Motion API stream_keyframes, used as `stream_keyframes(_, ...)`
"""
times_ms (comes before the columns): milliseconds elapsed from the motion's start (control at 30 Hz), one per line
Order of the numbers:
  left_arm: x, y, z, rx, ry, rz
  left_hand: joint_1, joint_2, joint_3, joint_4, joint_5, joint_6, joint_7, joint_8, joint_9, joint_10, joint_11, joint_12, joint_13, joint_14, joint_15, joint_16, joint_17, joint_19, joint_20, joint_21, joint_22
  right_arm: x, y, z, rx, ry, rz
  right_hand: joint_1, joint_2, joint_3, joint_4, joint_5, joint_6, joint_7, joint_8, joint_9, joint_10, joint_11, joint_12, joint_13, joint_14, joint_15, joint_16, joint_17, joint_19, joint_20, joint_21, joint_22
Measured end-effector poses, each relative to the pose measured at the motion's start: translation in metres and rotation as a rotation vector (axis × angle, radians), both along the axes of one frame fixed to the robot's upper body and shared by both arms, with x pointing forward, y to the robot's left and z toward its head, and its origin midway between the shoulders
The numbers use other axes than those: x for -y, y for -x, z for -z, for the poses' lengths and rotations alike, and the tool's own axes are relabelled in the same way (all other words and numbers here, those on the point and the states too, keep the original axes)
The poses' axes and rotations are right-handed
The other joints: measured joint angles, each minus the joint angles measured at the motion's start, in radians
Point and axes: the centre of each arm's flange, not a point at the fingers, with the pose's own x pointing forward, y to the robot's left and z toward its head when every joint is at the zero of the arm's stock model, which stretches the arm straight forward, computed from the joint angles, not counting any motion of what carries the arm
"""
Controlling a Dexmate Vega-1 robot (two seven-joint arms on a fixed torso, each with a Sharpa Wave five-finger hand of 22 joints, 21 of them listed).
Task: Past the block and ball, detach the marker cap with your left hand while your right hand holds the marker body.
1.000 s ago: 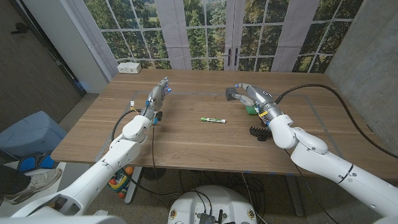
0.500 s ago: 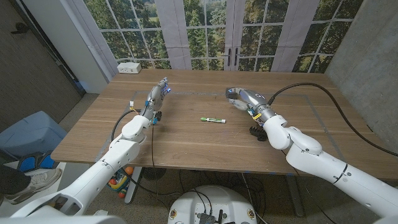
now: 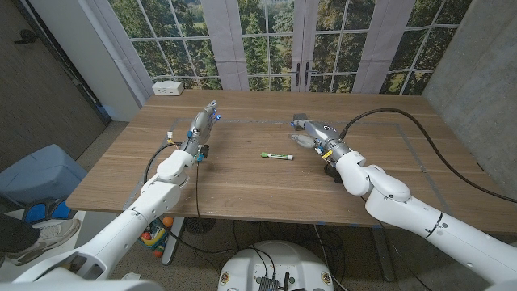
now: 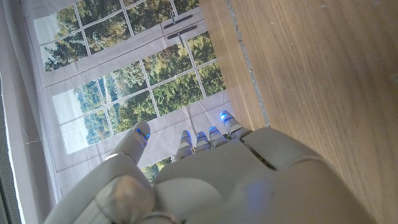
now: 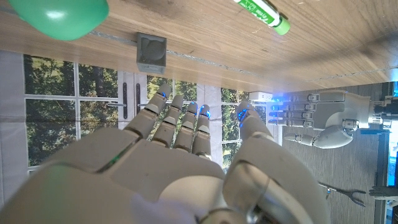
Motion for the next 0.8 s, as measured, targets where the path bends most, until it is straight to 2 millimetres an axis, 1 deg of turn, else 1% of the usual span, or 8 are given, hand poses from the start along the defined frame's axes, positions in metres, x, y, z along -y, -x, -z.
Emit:
stream_keyframes(33, 0.0, 0.0, 0.0, 0.0, 0.0, -0.001, 0.0, 0.0, 0.0, 0.0, 0.0, 0.0, 0.0, 0.0, 0.0, 0.0, 0.0, 0.0, 0.0, 0.0, 0.0, 0.0, 0.0, 0.0, 0.0, 0.0, 0.0, 0.0, 0.0, 0.0, 0.0, 0.003, 0.002, 0.007, 0.007, 0.0, 0.0, 0.0, 0.002, -0.002, 0.0, 0.0, 0.0, 0.0, 0.0, 0.001, 0.0, 0.0, 0.0, 0.0, 0.0, 0.0, 0.0, 0.0)
stream_keyframes(167, -0.001, 0.0, 0.001, -0.002, 0.0, 0.002, 0.0, 0.0, 0.0, 0.0, 0.0, 0.0, 0.0, 0.0, 0.0, 0.0, 0.0, 0.0, 0.0, 0.0, 0.0, 0.0, 0.0, 0.0, 0.0, -0.006, 0.0, -0.007, -0.002, 0.005, -0.01, 0.012, -0.001, 0.008, 0.007, 0.003, -0.003, 0.0, 0.003, -0.003, 0.0, 0.0, 0.0, 0.0, 0.0, 0.001, 0.0, 0.0, 0.006, 0.0, 0.0, 0.0, 0.0, 0.0)
stream_keyframes(300, -0.002, 0.0, 0.001, -0.002, -0.001, 0.003, -0.003, 0.002, 0.0, 0.0, 0.0, 0.0, 0.0, 0.0, 0.0, 0.0, 0.0, 0.0, 0.0, 0.0, 0.0, 0.0, 0.0, 0.0, 0.0, -0.008, 0.0, -0.01, -0.003, 0.009, -0.015, 0.022, 0.001, 0.027, 0.009, 0.004, -0.004, 0.0, 0.007, -0.007, 0.0, 0.0, 0.002, -0.012, 0.0, 0.001, 0.0, 0.0, 0.006, 0.0, 0.0, 0.0, 0.0, 0.0)
stream_keyframes(567, -0.004, 0.001, 0.003, -0.005, -0.001, 0.002, -0.008, -0.003, 0.0, 0.0, 0.0, 0.0, 0.0, 0.0, 0.0, 0.0, 0.0, 0.0, 0.0, 0.0, 0.0, 0.0, 0.0, 0.0, 0.0, -0.008, 0.0, -0.014, -0.006, 0.016, -0.021, 0.045, 0.017, 0.035, 0.001, 0.008, -0.008, 0.007, 0.009, -0.009, 0.0, 0.0, 0.006, -0.016, 0.0, 0.001, 0.0, 0.0, 0.006, 0.005, 0.006, -0.006, 0.0, 0.0)
stream_keyframes(600, -0.004, 0.001, 0.003, -0.006, -0.001, 0.002, -0.008, -0.003, 0.0, 0.0, 0.0, 0.0, 0.0, 0.0, 0.0, 0.0, 0.0, 0.0, 0.0, 0.0, 0.0, 0.0, 0.0, 0.002, -0.002, -0.008, 0.0, -0.016, -0.006, 0.018, -0.025, 0.048, 0.017, 0.042, 0.007, 0.008, -0.008, 0.007, 0.013, -0.013, 0.0, 0.0, 0.007, -0.018, 0.003, 0.004, 0.0, 0.0, 0.006, 0.005, 0.006, -0.006, 0.0, 0.0)
stream_keyframes(667, -0.004, 0.001, 0.003, -0.005, -0.002, 0.002, -0.008, -0.003, 0.0, 0.0, 0.0, 0.0, 0.0, 0.0, 0.0, 0.0, 0.0, 0.0, 0.0, 0.004, -0.004, 0.0, 0.0, 0.003, -0.003, -0.008, 0.0, -0.015, -0.007, 0.018, -0.025, 0.052, 0.022, 0.053, -0.005, 0.008, -0.008, 0.007, 0.016, -0.016, 0.004, 0.0, 0.007, -0.018, 0.008, 0.006, 0.0, 0.0, 0.006, 0.005, 0.006, -0.006, 0.0, 0.0)
stream_keyframes(733, -0.004, 0.002, 0.003, -0.006, -0.002, 0.003, -0.008, -0.003, 0.0, 0.0, 0.0, 0.0, 0.0, 0.0, 0.0, 0.0, 0.0, 0.0, 0.0, 0.005, -0.005, 0.0, 0.0, 0.003, -0.003, -0.01, 0.0, -0.018, -0.008, 0.022, -0.033, 0.059, 0.023, 0.054, -0.004, 0.008, -0.008, 0.007, 0.019, -0.019, 0.004, 0.0, 0.011, -0.021, 0.008, 0.006, 0.0, 0.0, 0.006, 0.005, 0.005, -0.006, 0.0, 0.0)
stream_keyframes(800, -0.005, 0.002, 0.003, -0.005, -0.002, 0.003, -0.008, -0.003, 0.0, 0.0, 0.0, 0.0, 0.0, 0.0, 0.0, 0.0, 0.0, 0.0, 0.0, 0.005, -0.005, 0.0, 0.0, 0.003, -0.003, -0.016, 0.0, -0.019, -0.009, 0.024, -0.036, 0.063, 0.026, 0.062, 0.003, 0.011, -0.011, 0.007, 0.021, -0.021, 0.008, 0.0, 0.014, -0.025, 0.008, 0.006, 0.0, 0.0, 0.006, 0.005, 0.009, -0.009, 0.0, 0.0)
